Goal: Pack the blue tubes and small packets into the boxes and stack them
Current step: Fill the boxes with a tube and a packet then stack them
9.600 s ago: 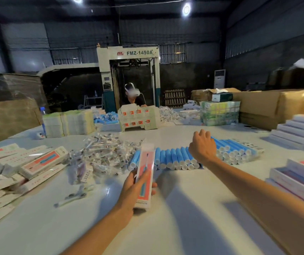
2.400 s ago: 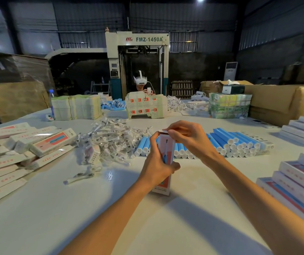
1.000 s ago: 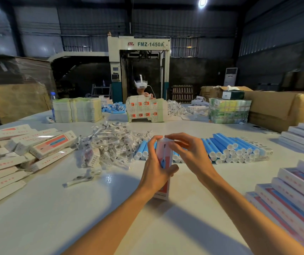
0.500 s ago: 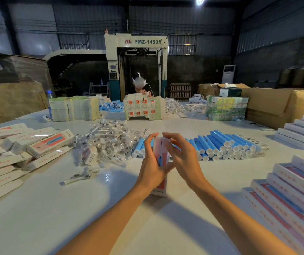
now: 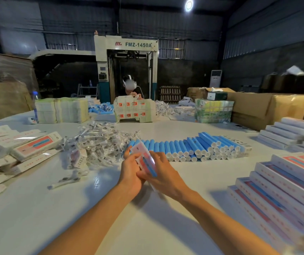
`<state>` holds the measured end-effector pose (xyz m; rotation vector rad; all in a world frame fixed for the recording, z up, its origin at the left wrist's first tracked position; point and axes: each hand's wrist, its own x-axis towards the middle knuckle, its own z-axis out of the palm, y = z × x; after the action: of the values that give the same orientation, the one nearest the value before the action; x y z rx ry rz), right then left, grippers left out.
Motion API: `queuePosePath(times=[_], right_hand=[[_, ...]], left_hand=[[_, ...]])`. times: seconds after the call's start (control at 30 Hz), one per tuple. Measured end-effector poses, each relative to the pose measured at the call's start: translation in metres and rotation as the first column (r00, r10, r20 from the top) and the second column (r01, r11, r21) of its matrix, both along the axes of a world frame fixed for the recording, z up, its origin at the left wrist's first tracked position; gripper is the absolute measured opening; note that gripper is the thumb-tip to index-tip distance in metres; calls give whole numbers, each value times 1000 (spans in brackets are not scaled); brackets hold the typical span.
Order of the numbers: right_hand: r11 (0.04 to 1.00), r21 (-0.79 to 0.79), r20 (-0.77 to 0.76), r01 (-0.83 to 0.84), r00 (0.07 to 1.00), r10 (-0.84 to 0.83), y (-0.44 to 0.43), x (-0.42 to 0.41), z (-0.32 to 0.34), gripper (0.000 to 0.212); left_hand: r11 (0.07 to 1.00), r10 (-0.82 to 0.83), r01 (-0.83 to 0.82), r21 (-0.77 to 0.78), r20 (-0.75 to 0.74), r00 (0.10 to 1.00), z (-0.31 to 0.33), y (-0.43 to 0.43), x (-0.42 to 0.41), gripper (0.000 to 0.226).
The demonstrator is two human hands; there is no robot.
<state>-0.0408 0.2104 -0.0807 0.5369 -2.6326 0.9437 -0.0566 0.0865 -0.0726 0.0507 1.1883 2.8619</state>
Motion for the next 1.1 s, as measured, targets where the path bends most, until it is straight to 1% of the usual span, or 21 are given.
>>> queuePosePath(times=[0.07, 0.1, 0.13, 0.2, 0.27, 0.3, 0.33, 0.4, 0.47, 0.5, 0.57, 0.63, 0.7, 0.73, 0.8, 0.87, 0.93, 1.1], right_hand=[[988, 89, -68, 125, 990, -120, -2, 0, 1, 48], [978, 129, -94, 163, 984, -151, -3, 1, 1, 44], [968, 167, -109, 187, 979, -170, -3, 3, 2, 50], [944, 228, -149, 239, 967, -209, -1, 6, 2, 68], [914, 266, -219, 308, 942, -253, 3, 10, 5, 66], [896, 286, -241, 340, 930, -276, 6, 11, 7, 62], [880, 300, -253, 368, 920, -299, 12, 12, 10, 59], [850, 319, -225, 418, 905, -361, 29, 17, 16, 53], [823, 332, -171, 461, 888, -428, 47, 24, 20, 45], [807, 341, -150, 482, 876, -459, 55, 29, 20, 42], [756, 380, -169, 533, 843, -510, 69, 39, 17, 43], [684, 444, -223, 578, 811, -541, 81, 51, 8, 43], [607, 542, -240, 581, 799, -551, 91, 63, -4, 40], [561, 595, -246, 576, 794, -555, 95, 68, -9, 38], [468, 674, -256, 572, 775, -578, 103, 79, -15, 36], [415, 705, -264, 575, 756, -599, 110, 89, -17, 38], [397, 713, -274, 578, 751, -601, 115, 97, -18, 36], [396, 711, -293, 581, 756, -585, 117, 109, -19, 32]], left_hand=[[998, -28, 28, -49, 8, 1000, 1, 2, 6, 39], [996, -31, 32, -78, 11, 999, 1, 4, 8, 34], [994, -44, 45, -103, 12, 999, 1, 6, 9, 32], [988, -108, 107, -110, -2, 994, 0, 12, 12, 35], [979, -179, 174, -106, -38, 983, -1, 15, 12, 40], [970, -206, 196, -144, -51, 977, -3, 15, 12, 44], [958, -211, 194, -211, -62, 976, -5, 16, 10, 43], [927, -167, 126, -354, -87, 982, -11, 18, 4, 33], [860, -103, 31, -510, -115, 988, -18, 18, 0, 23], [809, -87, -10, -588, -135, 987, -21, 18, -2, 19], [683, -92, -85, -725, -201, 975, -28, 15, -6, 20], [550, -104, -172, -817, -271, 957, -32, 11, -8, 21], [424, -107, -247, -871, -319, 942, -34, 8, -10, 21], [380, -112, -272, -884, -336, 935, -35, 7, -11, 21], [326, -127, -294, -899, -349, 928, -37, 3, -14, 21], [287, -137, -306, -908, -355, 925, -38, -1, -16, 22], [260, -147, -309, -915, -354, 924, -40, -4, -18, 22], [202, -175, -311, -929, -347, 921, -42, -6, -19, 22]])
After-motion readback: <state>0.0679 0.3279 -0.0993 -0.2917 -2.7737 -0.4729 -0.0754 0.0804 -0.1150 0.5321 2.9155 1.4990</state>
